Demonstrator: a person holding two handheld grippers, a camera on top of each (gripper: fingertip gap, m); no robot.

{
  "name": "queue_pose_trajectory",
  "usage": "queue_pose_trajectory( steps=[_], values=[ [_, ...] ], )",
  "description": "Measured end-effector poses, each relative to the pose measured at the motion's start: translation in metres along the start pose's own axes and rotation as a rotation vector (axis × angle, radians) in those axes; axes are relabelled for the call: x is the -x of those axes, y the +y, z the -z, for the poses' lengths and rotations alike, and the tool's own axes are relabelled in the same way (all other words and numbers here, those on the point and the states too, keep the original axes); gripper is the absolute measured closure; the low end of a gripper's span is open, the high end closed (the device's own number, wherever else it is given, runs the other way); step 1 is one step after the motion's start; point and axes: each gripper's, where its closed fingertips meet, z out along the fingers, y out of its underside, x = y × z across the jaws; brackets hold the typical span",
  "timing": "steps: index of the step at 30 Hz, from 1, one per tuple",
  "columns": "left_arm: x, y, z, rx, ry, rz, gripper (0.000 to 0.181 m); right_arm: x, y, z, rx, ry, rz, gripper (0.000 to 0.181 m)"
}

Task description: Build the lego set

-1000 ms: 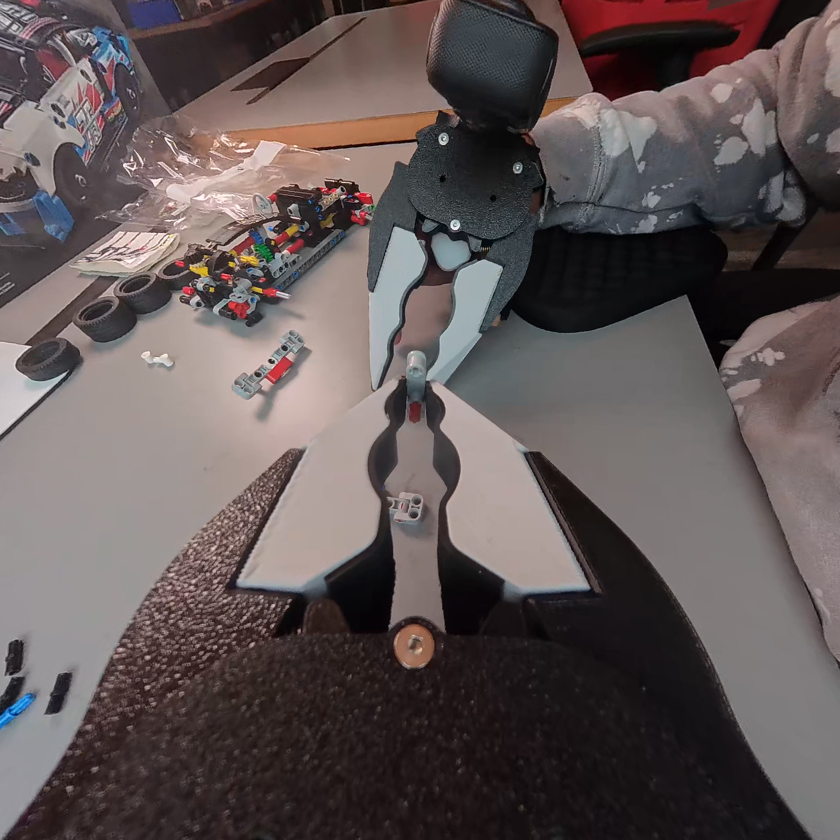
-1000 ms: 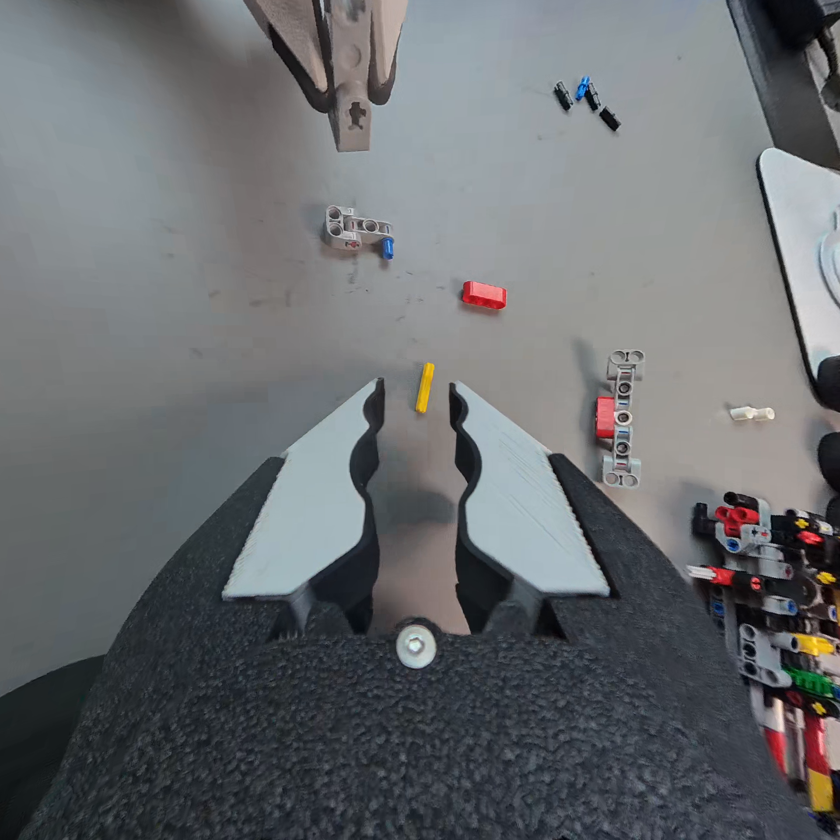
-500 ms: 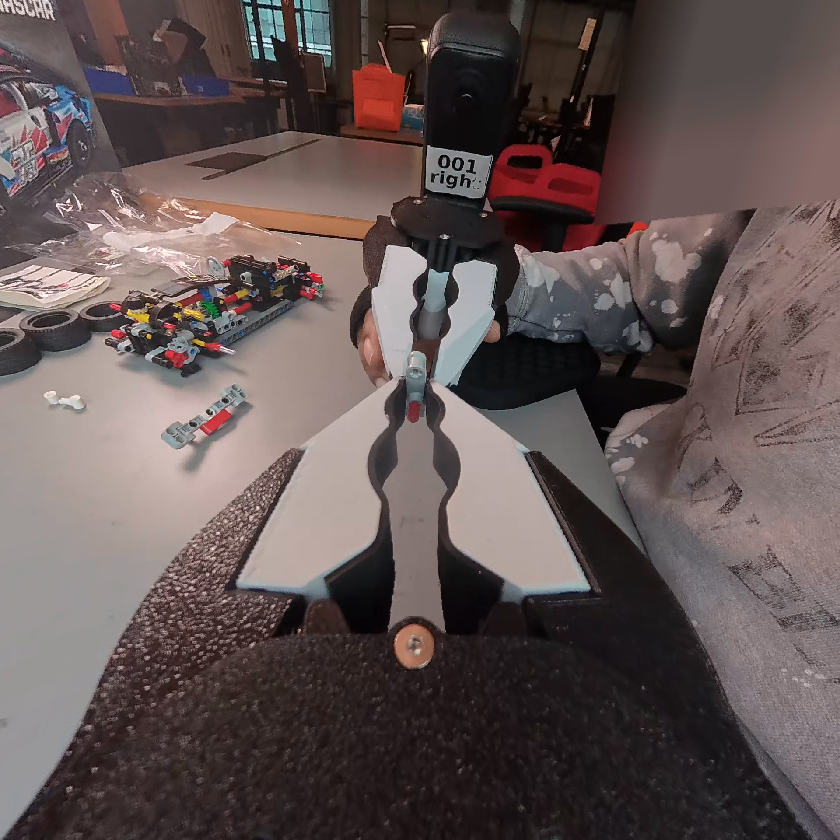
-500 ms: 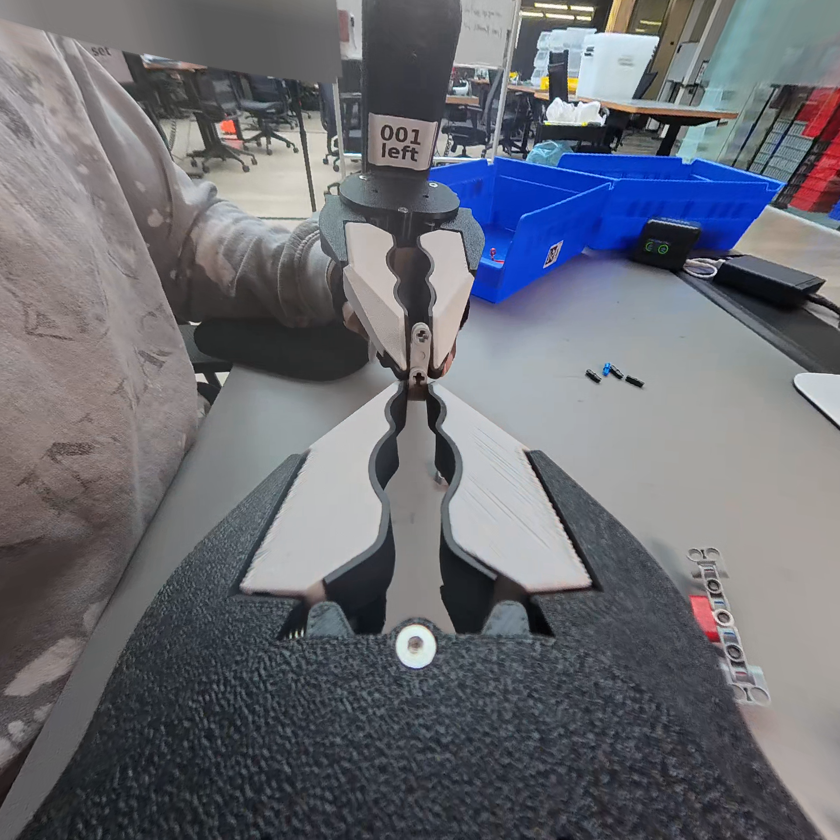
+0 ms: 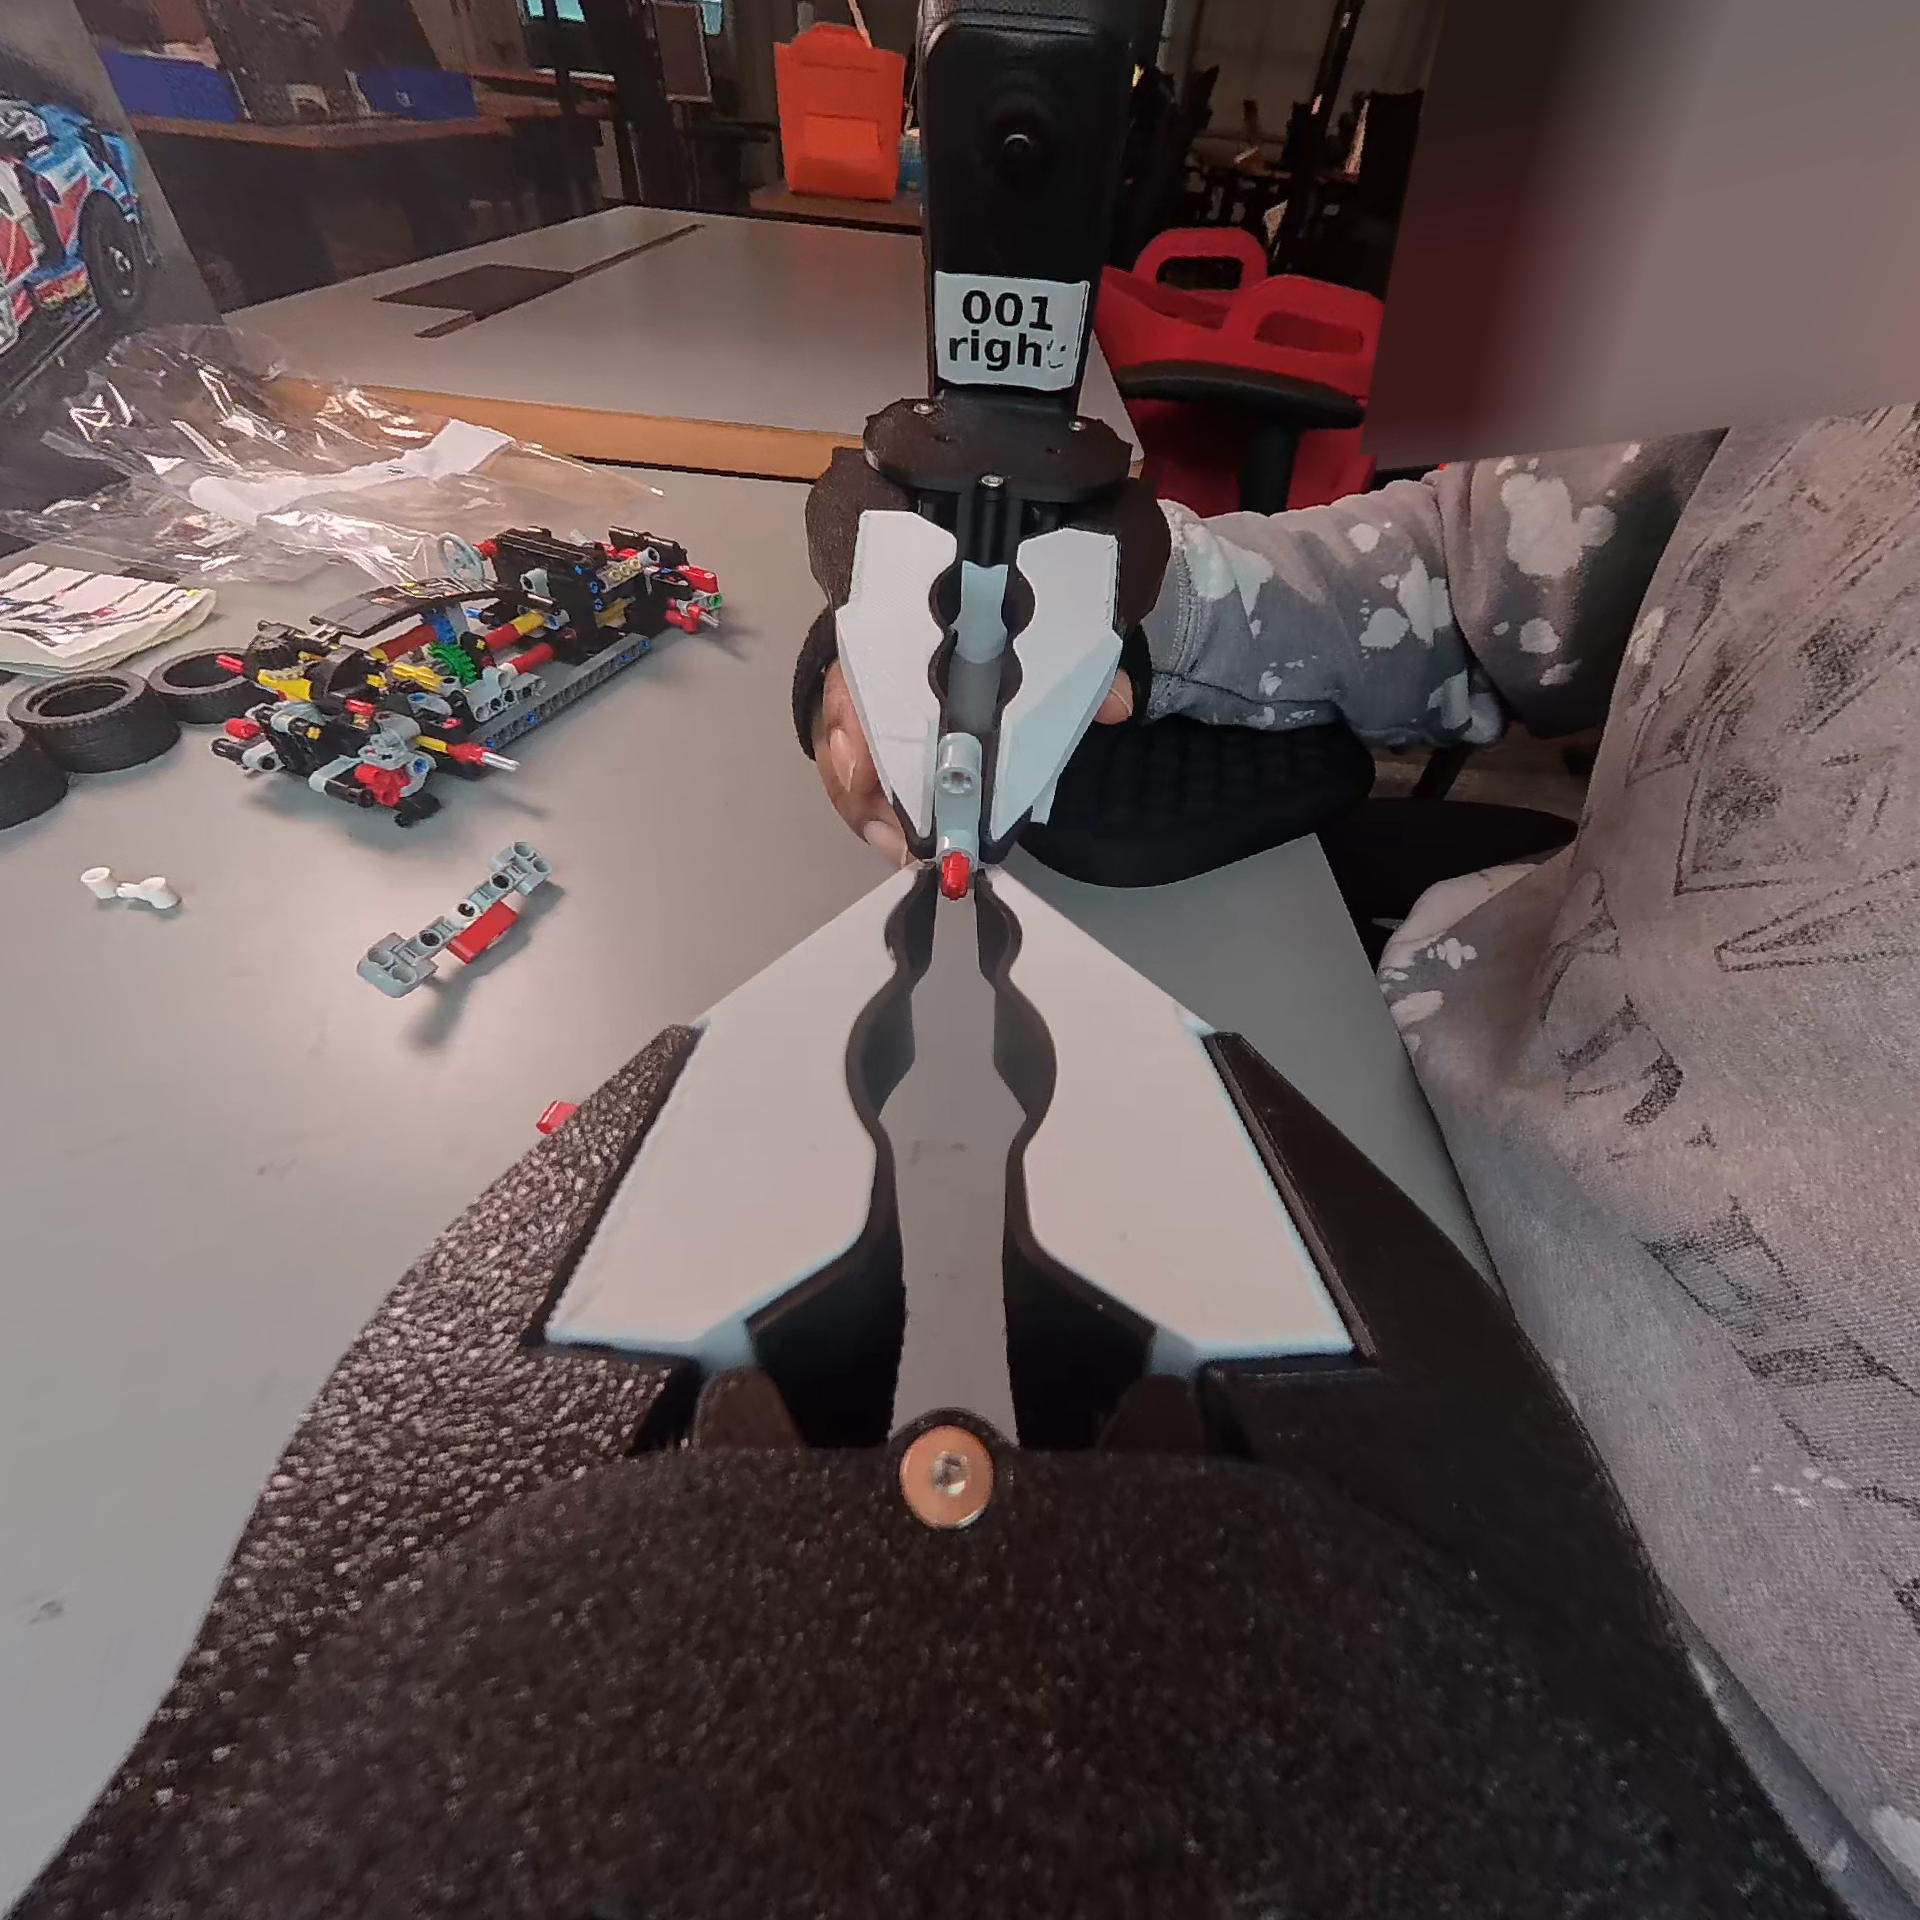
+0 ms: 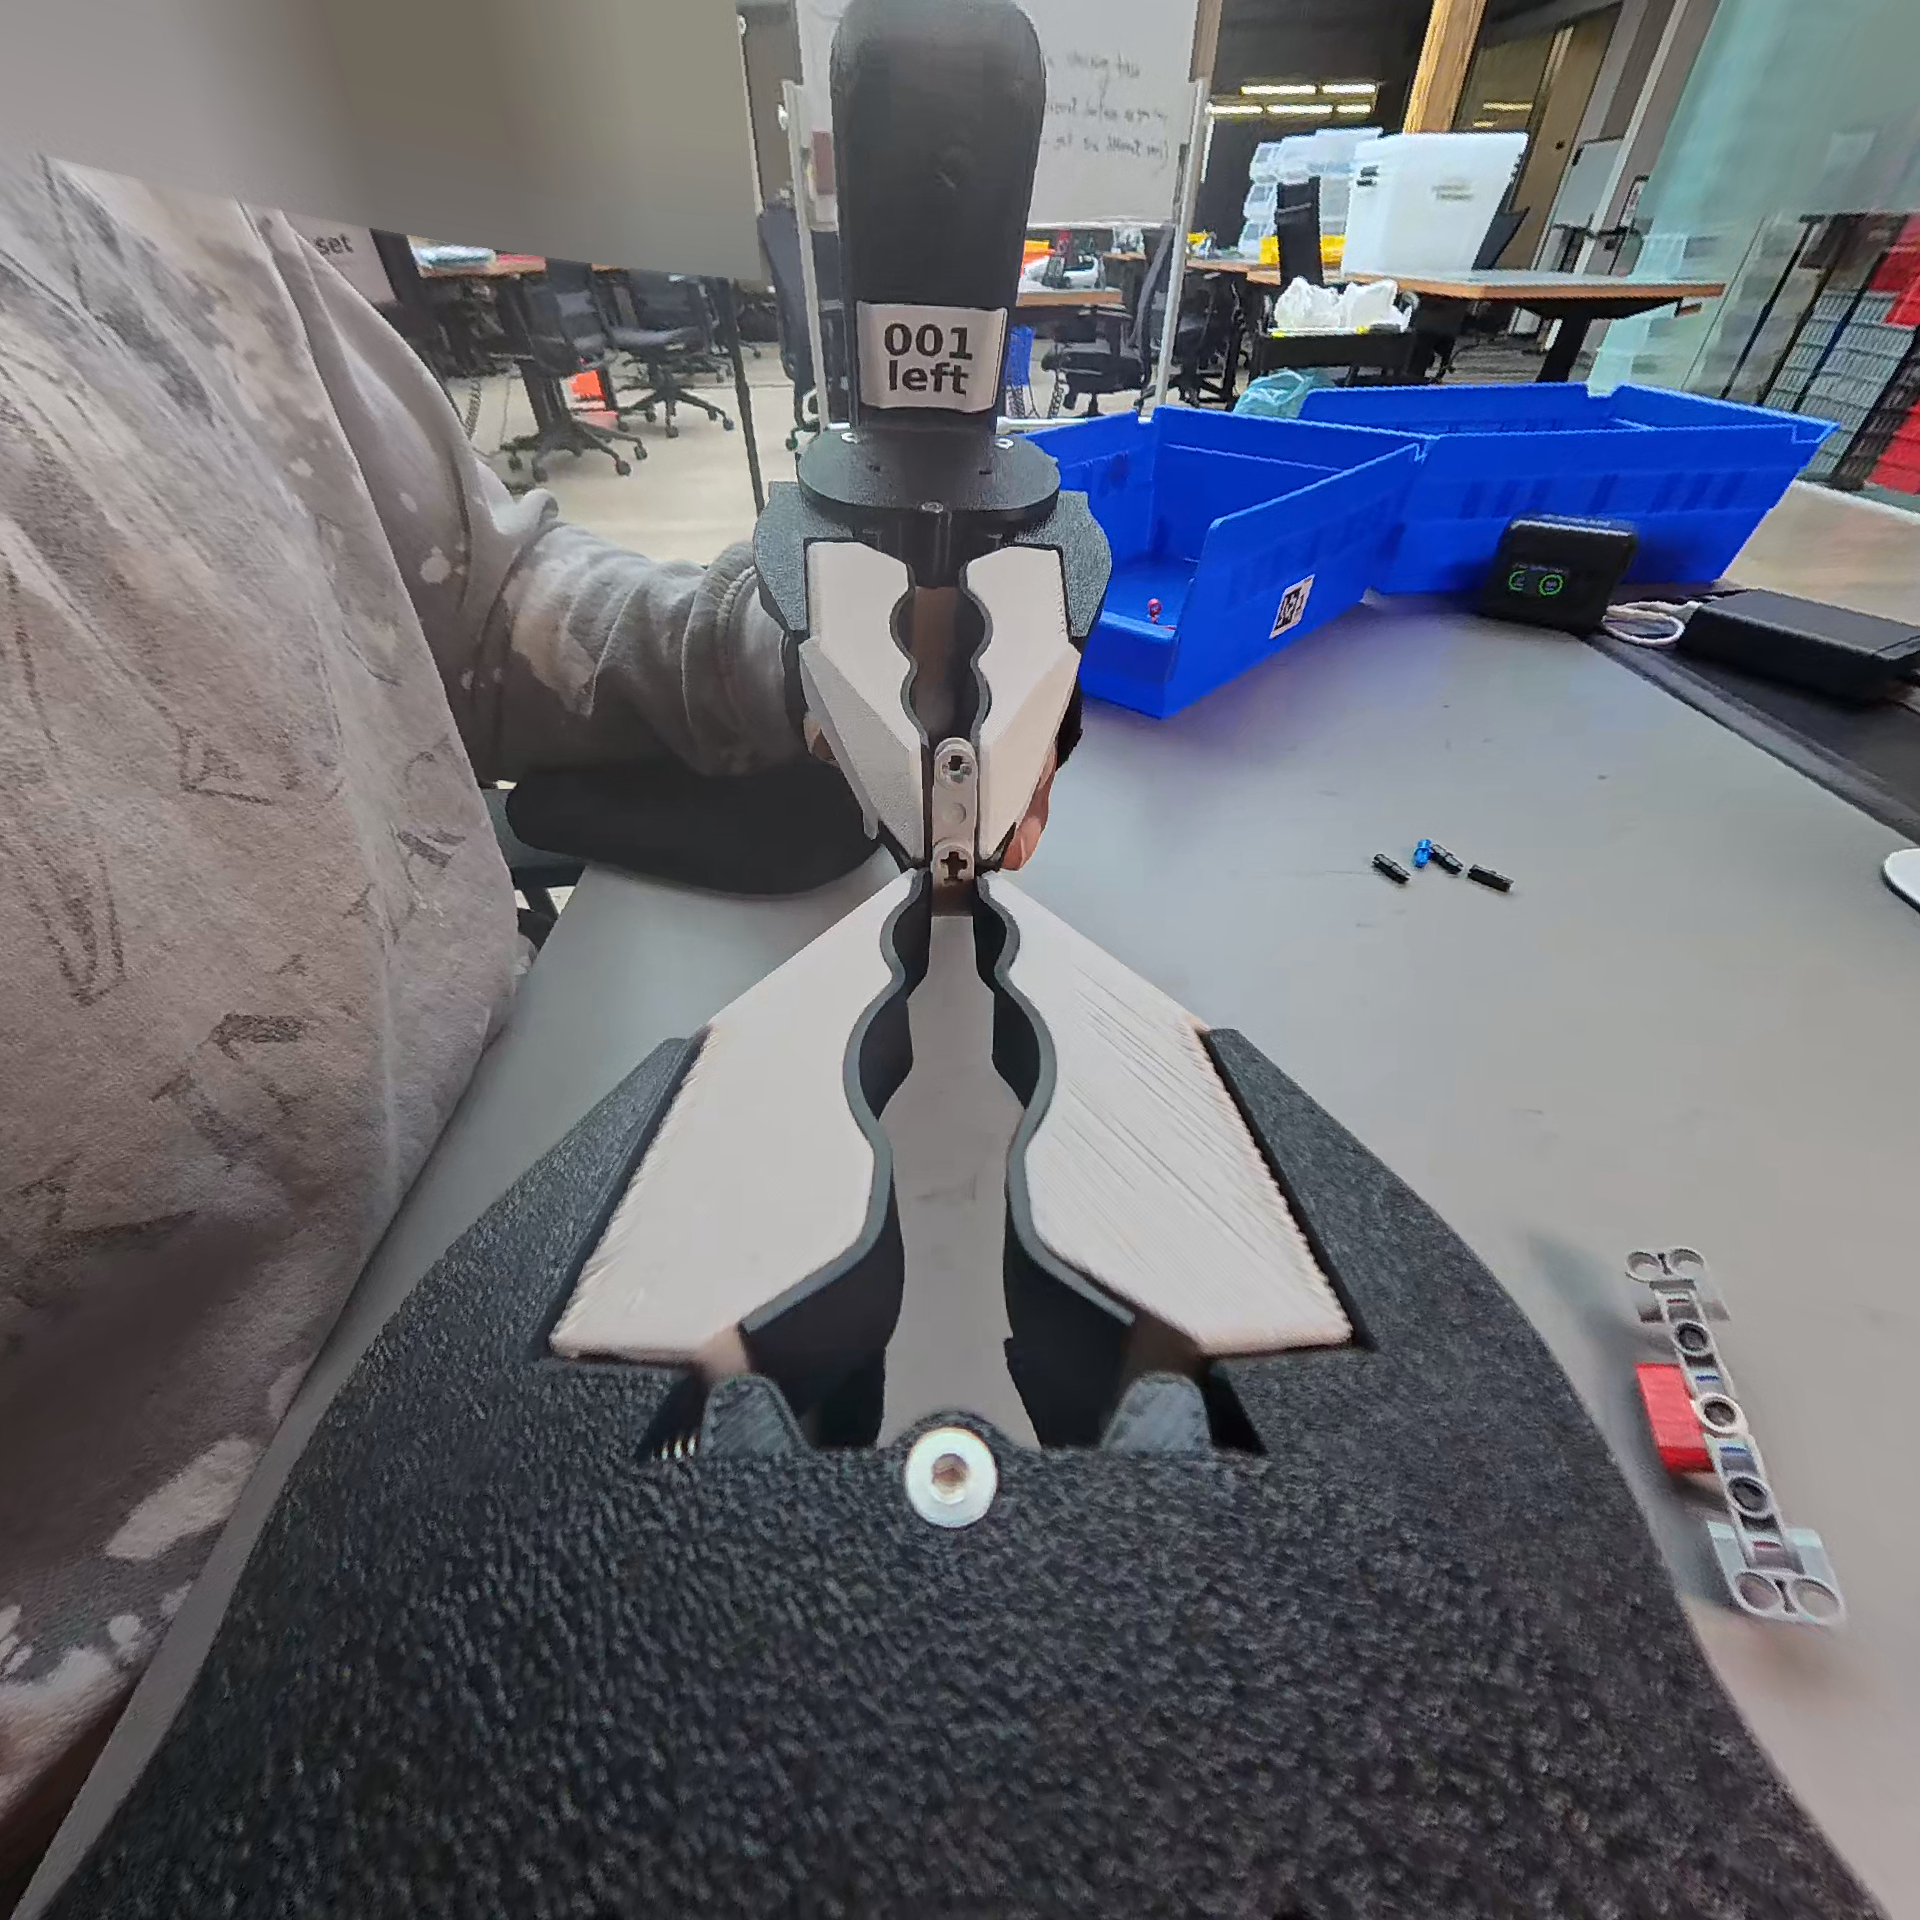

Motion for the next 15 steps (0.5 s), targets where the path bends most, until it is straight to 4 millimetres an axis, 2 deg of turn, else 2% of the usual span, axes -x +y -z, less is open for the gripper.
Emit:
queue_pose_trajectory(
  steps=[7, 15],
  values=[
    [-0.0031, 0.0089, -0.0038, 0.053, 0.014, -0.011, 0.175, 0.0046, 0.0058, -0.0033, 0.033, -0.022, -0.010, 0.172],
    [-0.0023, 0.0078, 0.0000, 0.042, 0.012, -0.003, 0.178, 0.0015, 0.0061, -0.0010, 0.027, -0.014, 0.007, 0.176]
  ],
)
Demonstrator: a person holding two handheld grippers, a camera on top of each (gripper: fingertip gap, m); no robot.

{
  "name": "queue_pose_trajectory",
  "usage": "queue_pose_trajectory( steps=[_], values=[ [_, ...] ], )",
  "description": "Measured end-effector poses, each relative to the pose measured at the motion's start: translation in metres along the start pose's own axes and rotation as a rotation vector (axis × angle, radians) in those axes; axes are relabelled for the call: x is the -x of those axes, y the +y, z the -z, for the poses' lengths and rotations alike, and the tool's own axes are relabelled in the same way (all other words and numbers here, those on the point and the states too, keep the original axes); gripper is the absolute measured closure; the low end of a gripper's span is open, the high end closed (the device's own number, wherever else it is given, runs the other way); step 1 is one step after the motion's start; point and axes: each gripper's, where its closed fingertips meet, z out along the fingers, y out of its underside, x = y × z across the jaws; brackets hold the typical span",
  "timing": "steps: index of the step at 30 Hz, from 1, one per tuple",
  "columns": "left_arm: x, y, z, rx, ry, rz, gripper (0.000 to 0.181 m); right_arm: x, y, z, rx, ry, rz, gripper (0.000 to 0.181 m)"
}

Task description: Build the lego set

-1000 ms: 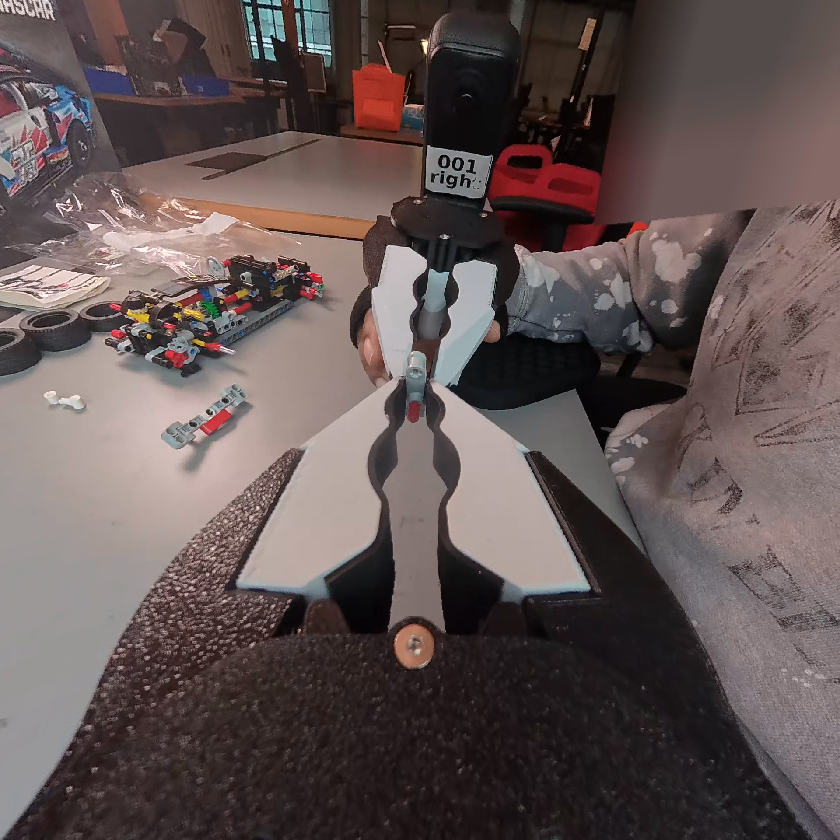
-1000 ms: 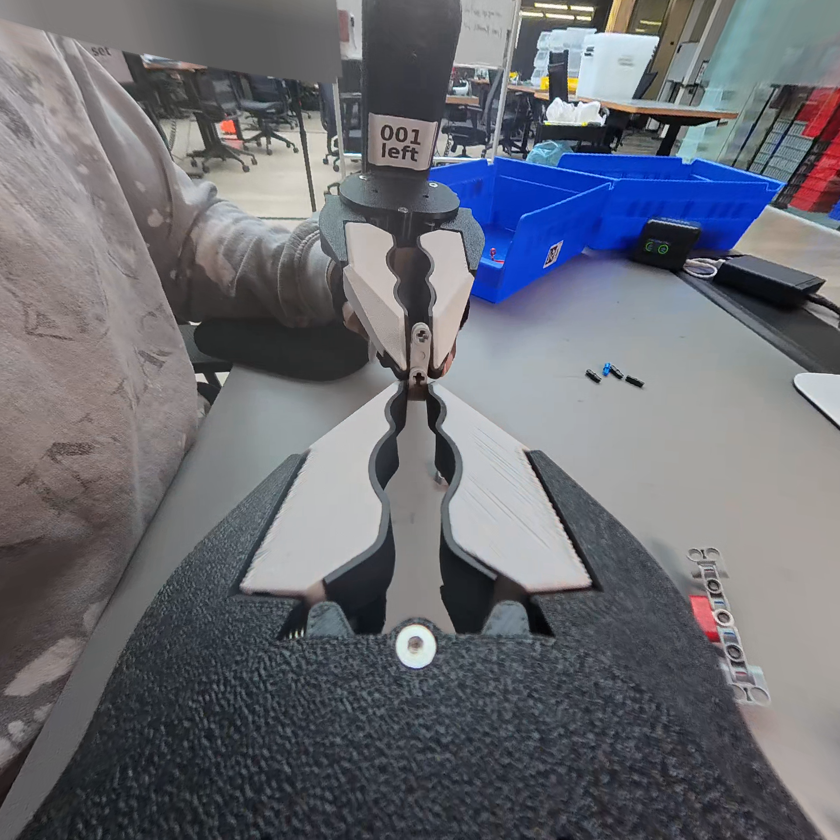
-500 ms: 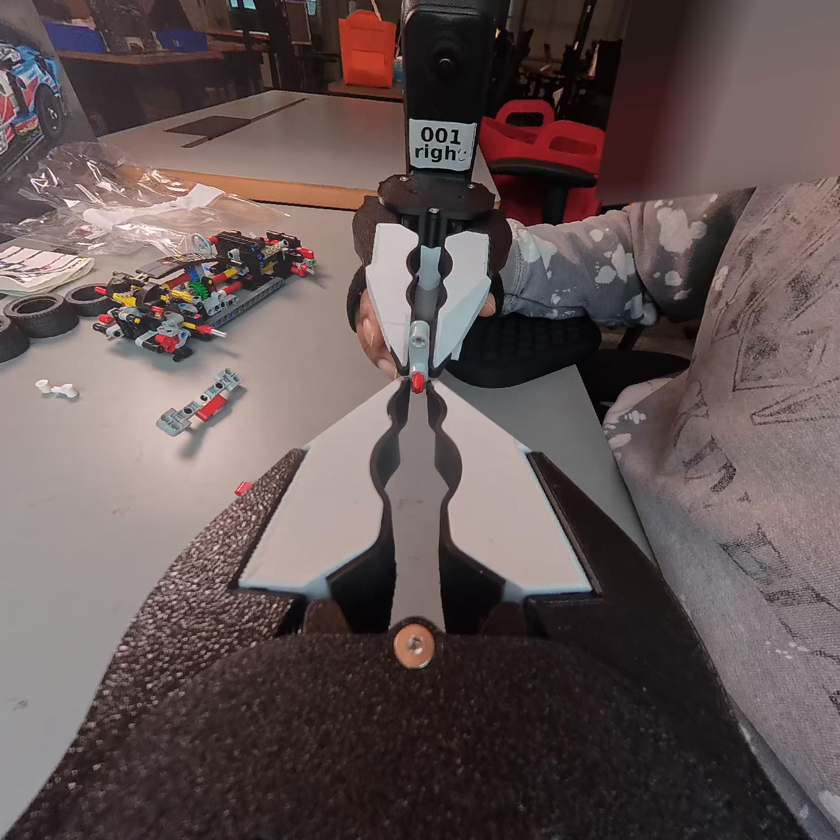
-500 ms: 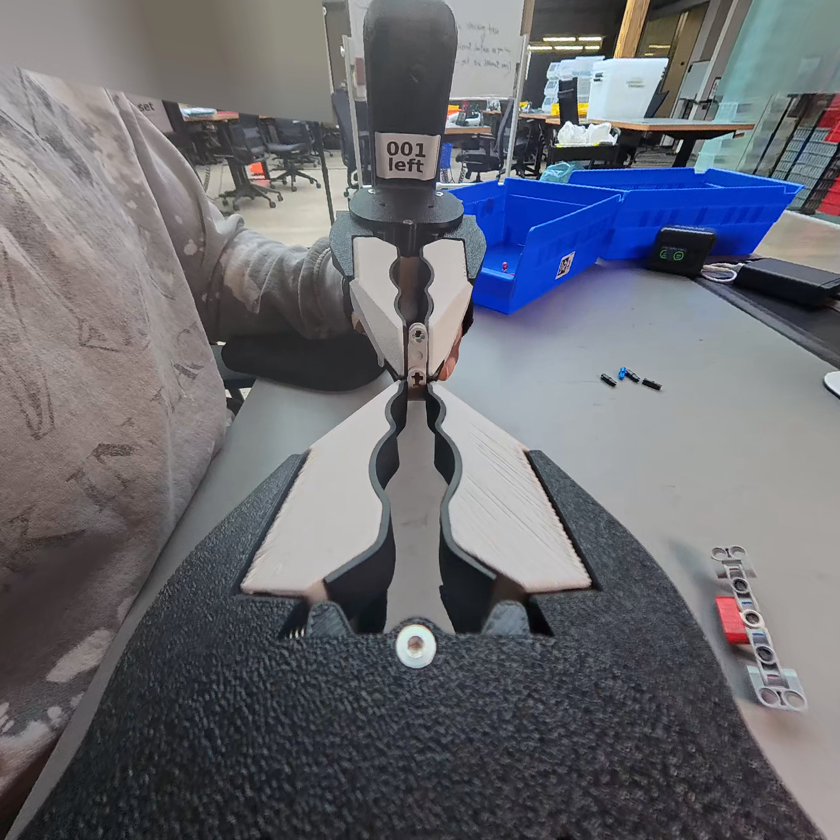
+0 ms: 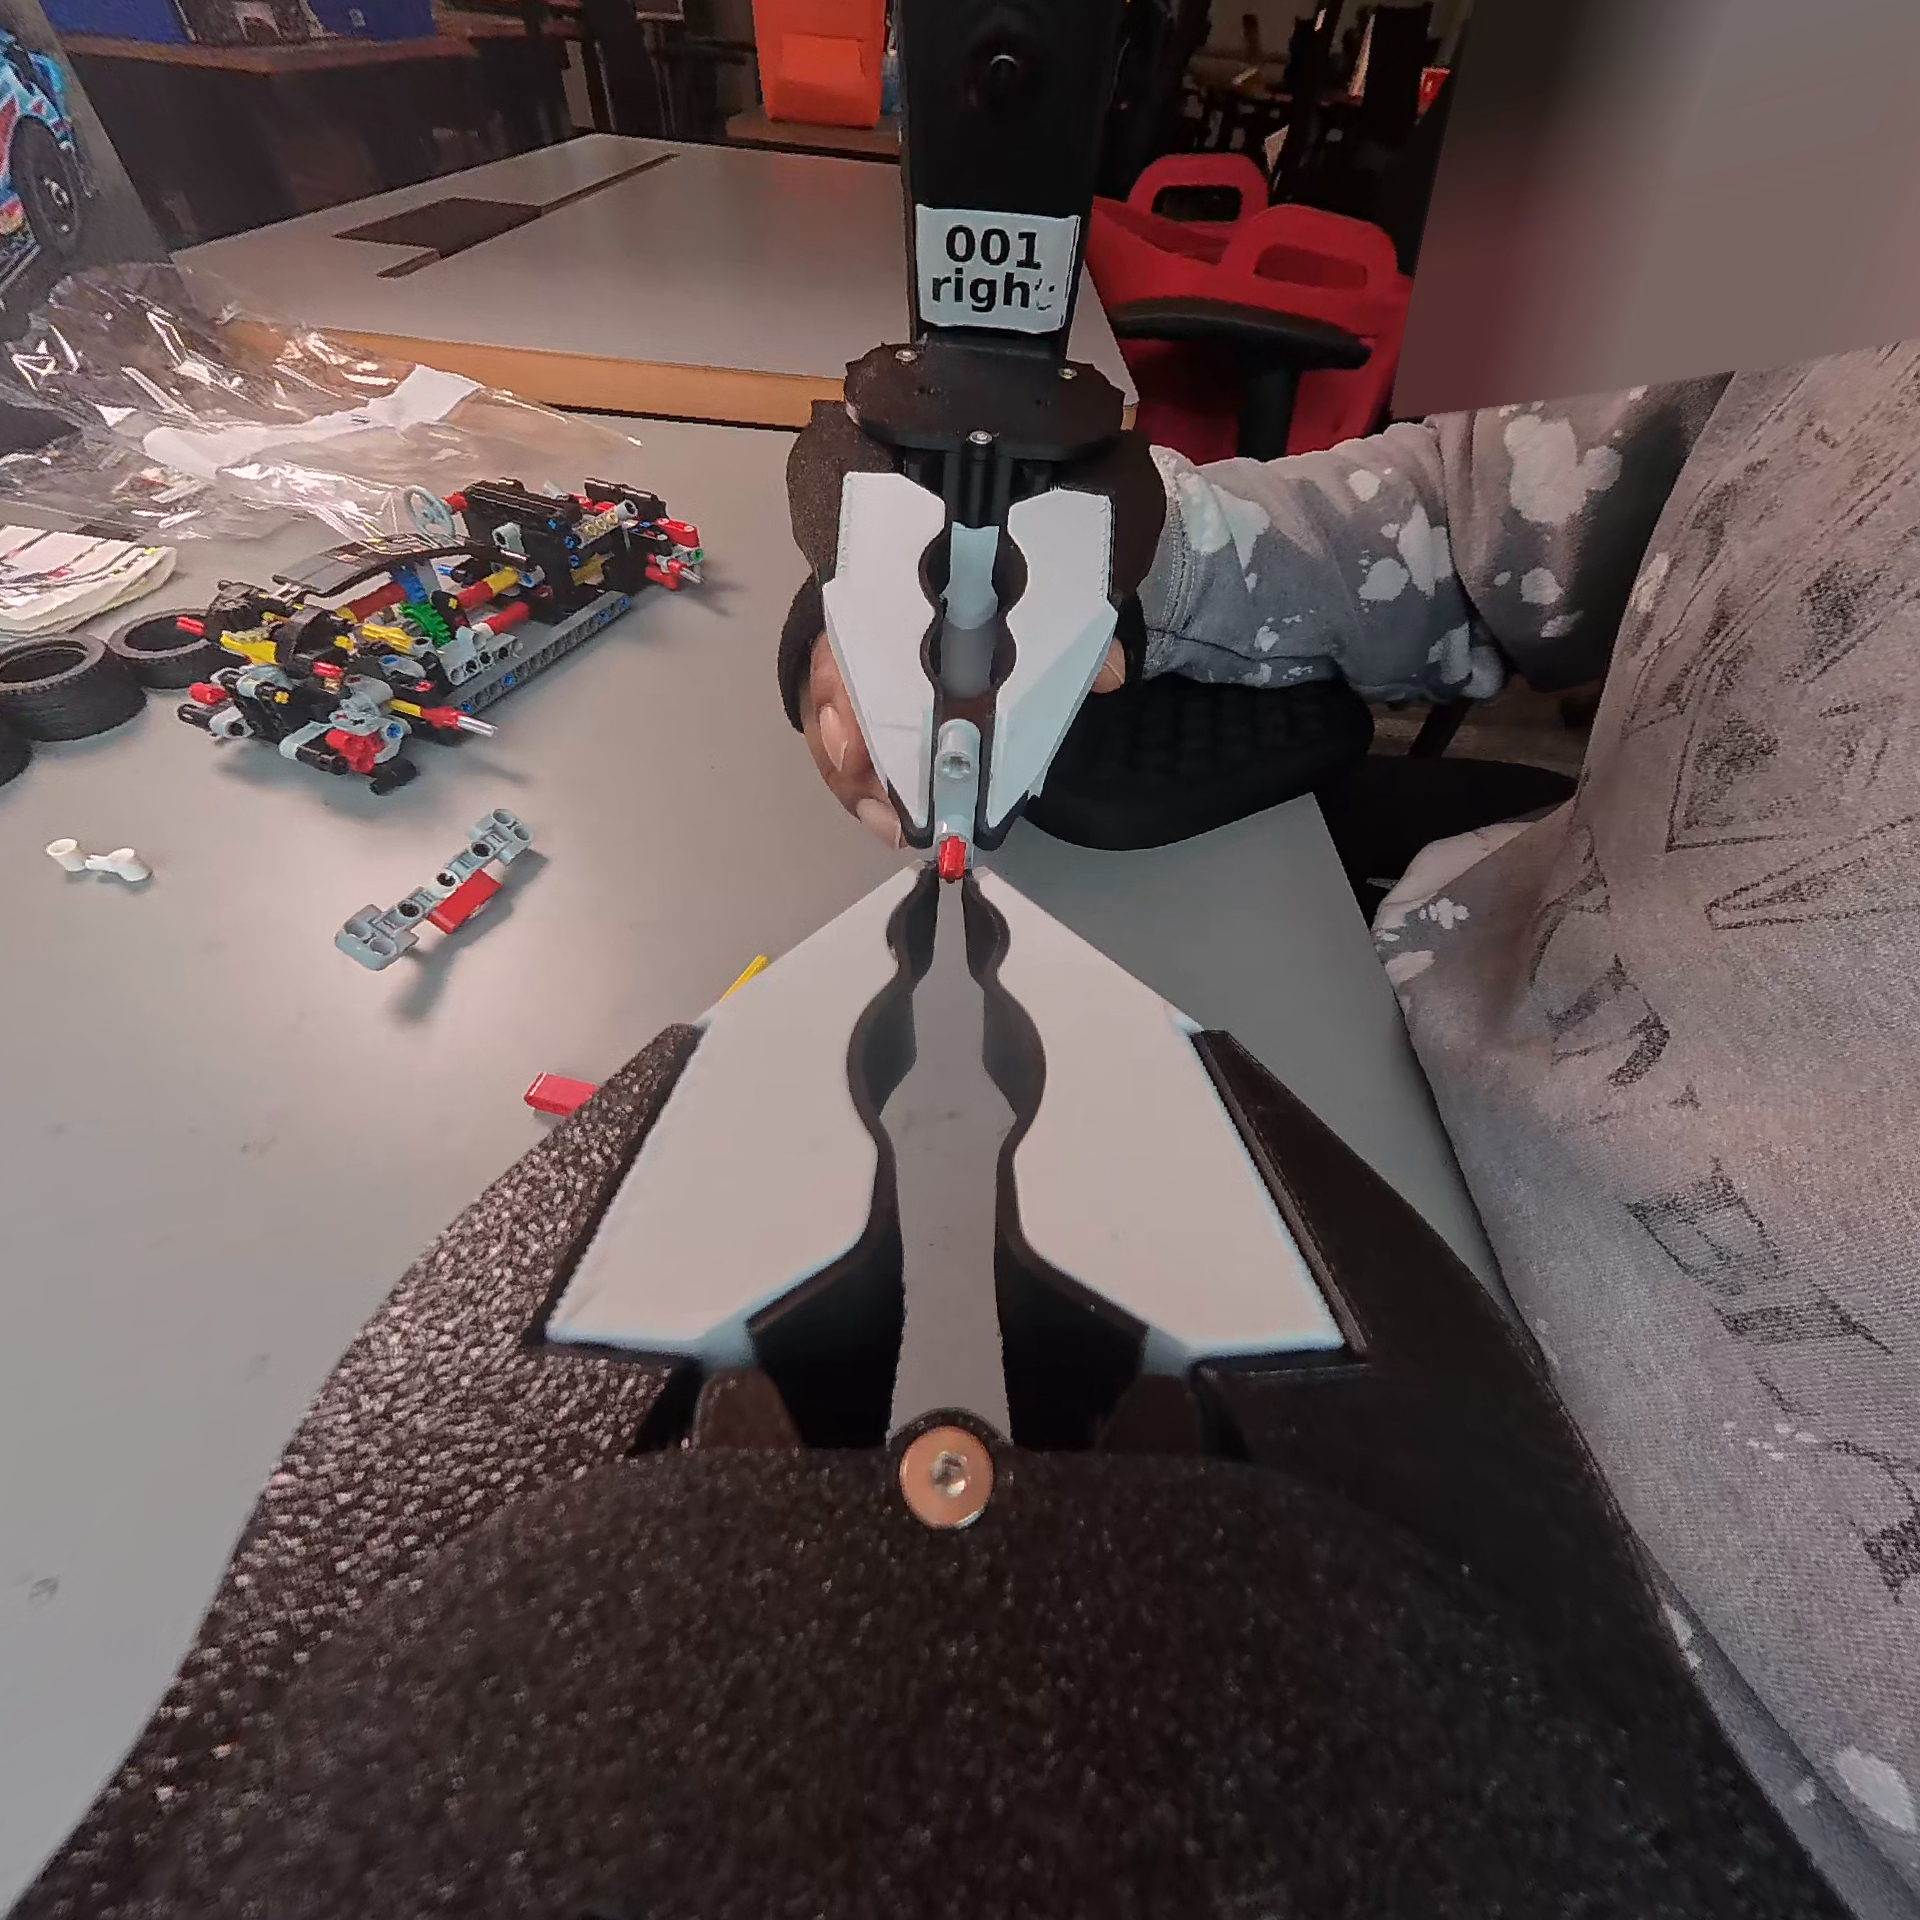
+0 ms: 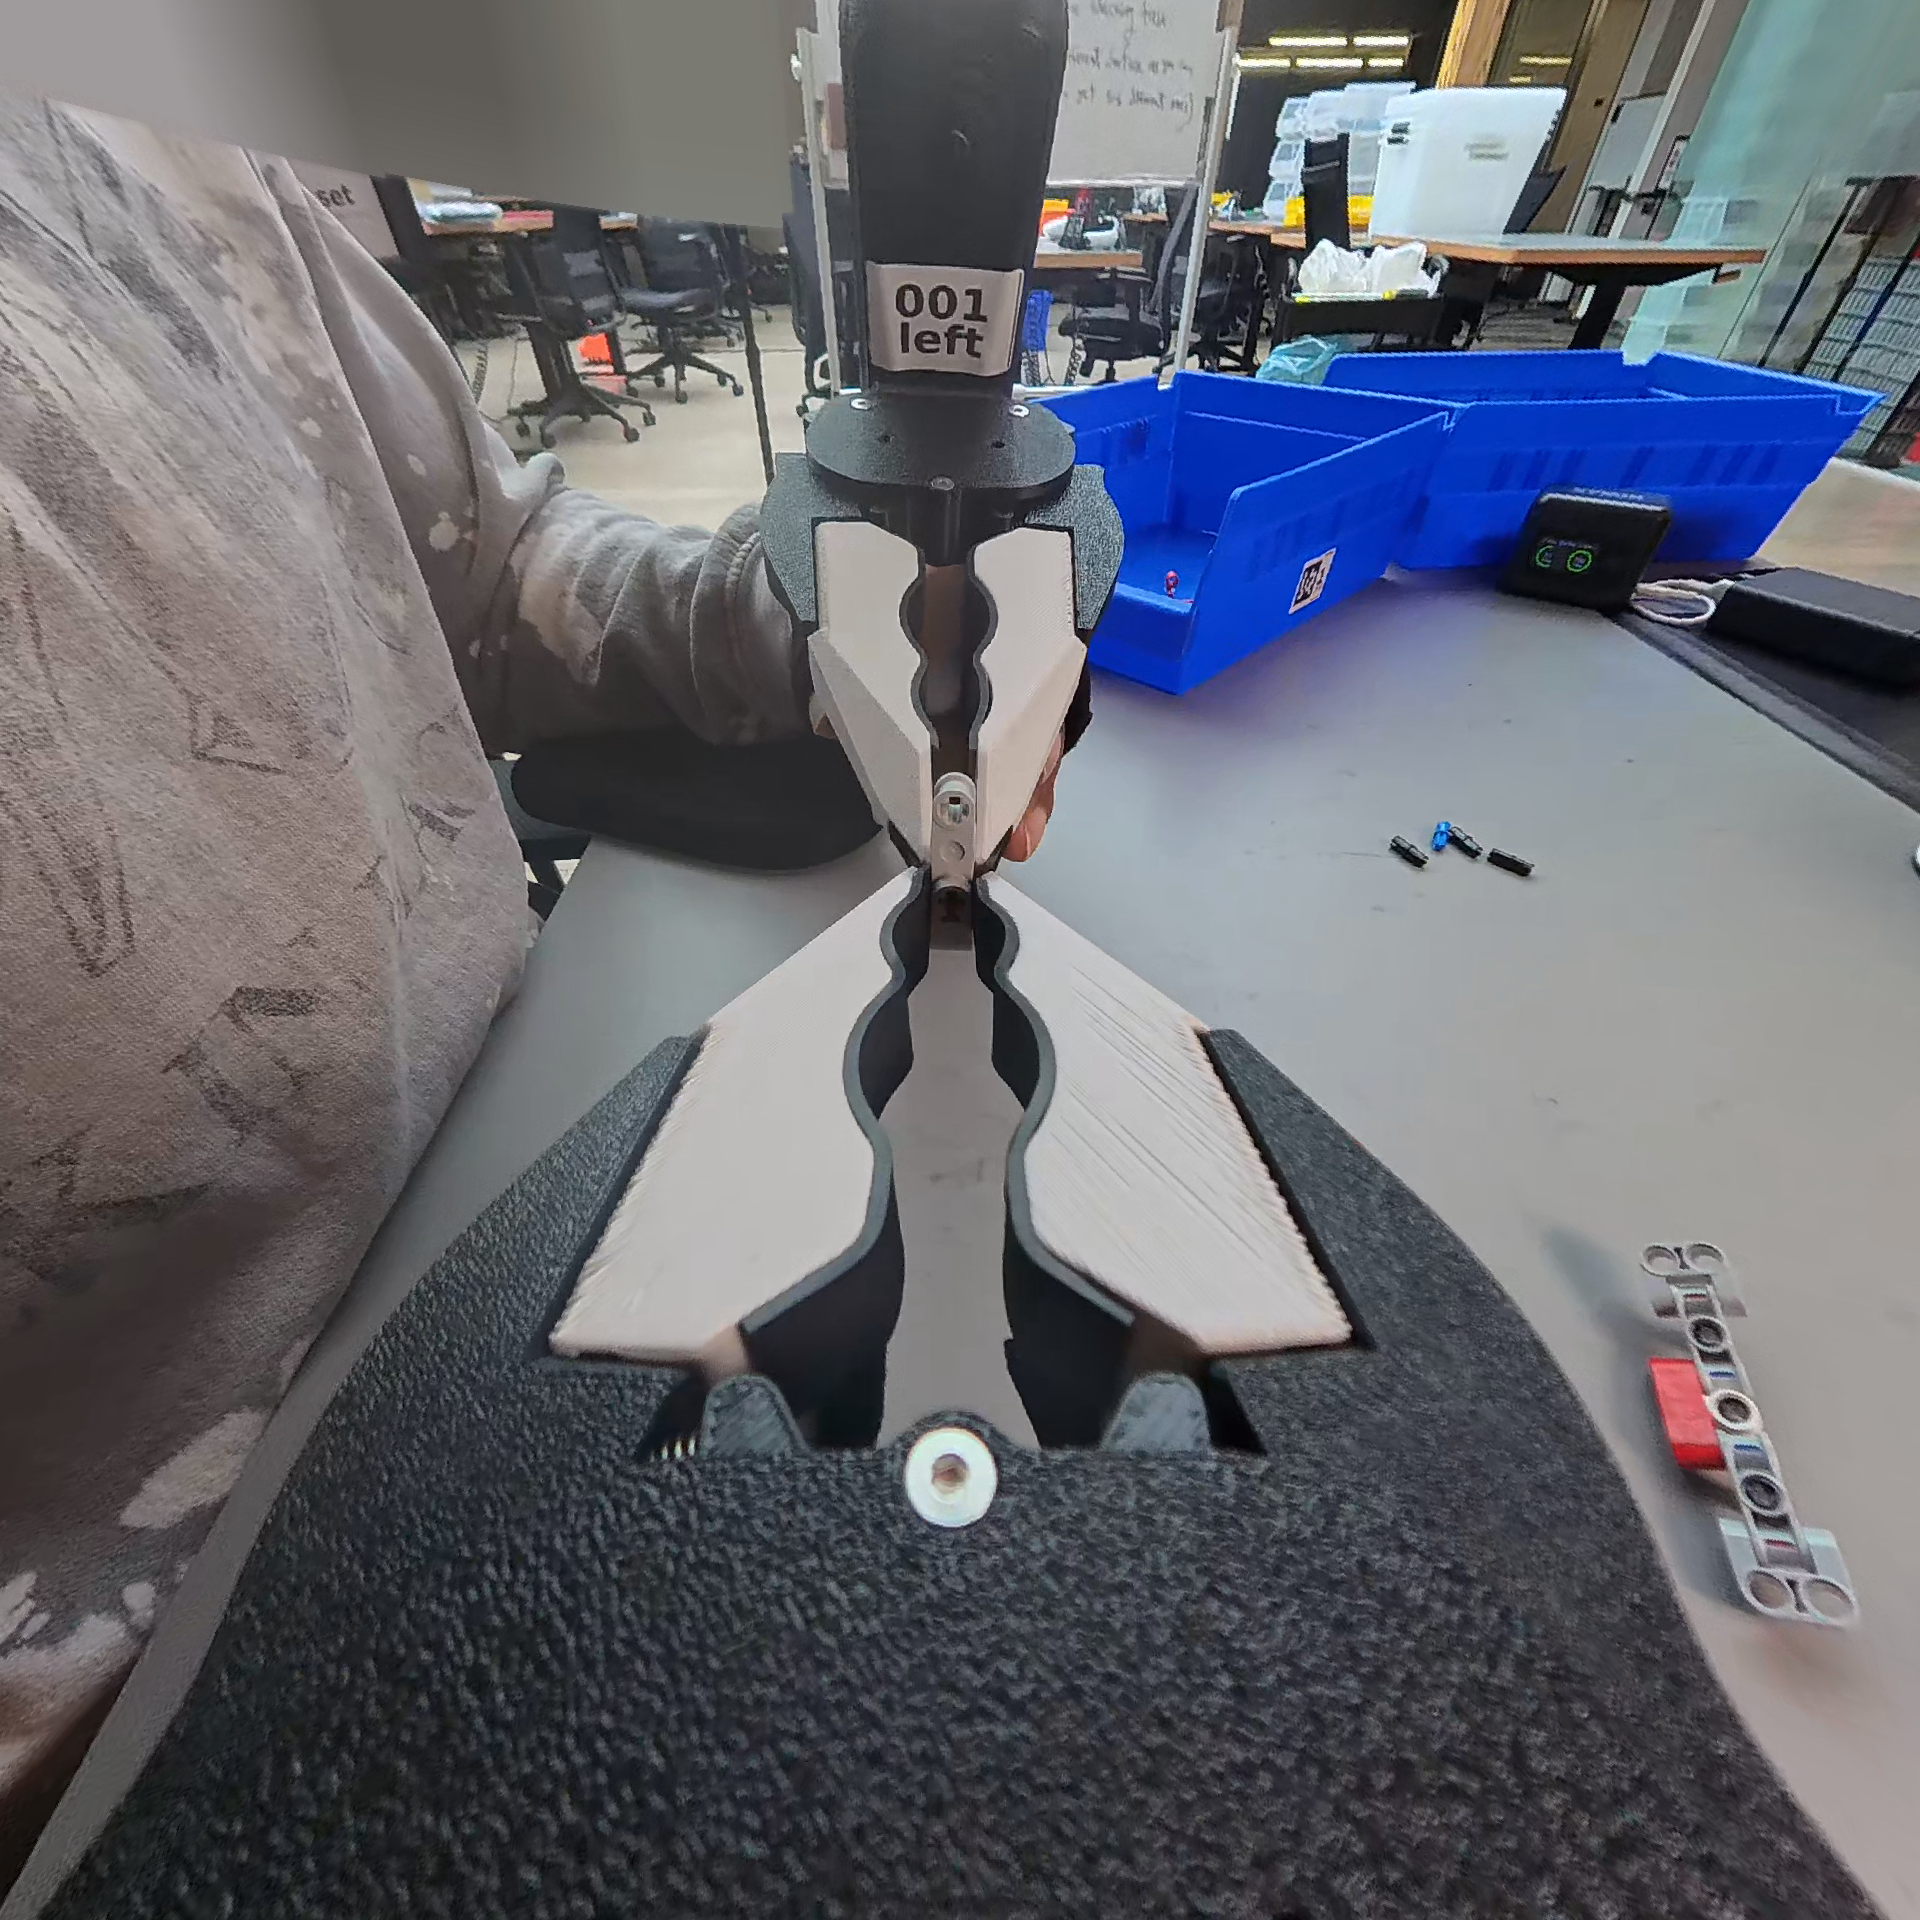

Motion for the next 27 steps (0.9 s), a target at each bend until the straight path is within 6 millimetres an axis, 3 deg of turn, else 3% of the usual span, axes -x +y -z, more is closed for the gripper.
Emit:
queue_pose_trajectory(
  steps=[11, 15, 18, 20, 24, 27],
  values=[
    [-0.003, 0.002, -0.001, 0.019, 0.008, -0.005, 0.178, 0.003, 0.006, -0.002, 0.034, -0.002, 0.032, 0.176],
    [-0.001, -0.006, 0.003, -0.009, -0.013, -0.009, 0.179, 0.002, -0.003, 0.001, -0.013, 0.004, 0.031, 0.177],
    [0.010, -0.006, 0.024, -0.022, -0.039, 0.005, 0.180, -0.012, -0.014, 0.027, -0.090, 0.051, -0.015, 0.178],
    [0.021, 0.000, 0.036, -0.035, -0.079, 0.036, 0.179, -0.024, -0.009, 0.040, -0.080, 0.114, -0.020, 0.177],
    [0.042, 0.016, 0.035, 0.049, -0.197, 0.019, 0.179, -0.024, 0.001, 0.022, -0.026, 0.129, 0.010, 0.177],
    [0.067, 0.033, 0.042, 0.136, -0.339, 0.005, 0.178, -0.035, 0.001, 0.020, -0.022, 0.175, 0.024, 0.177]
  ],
)
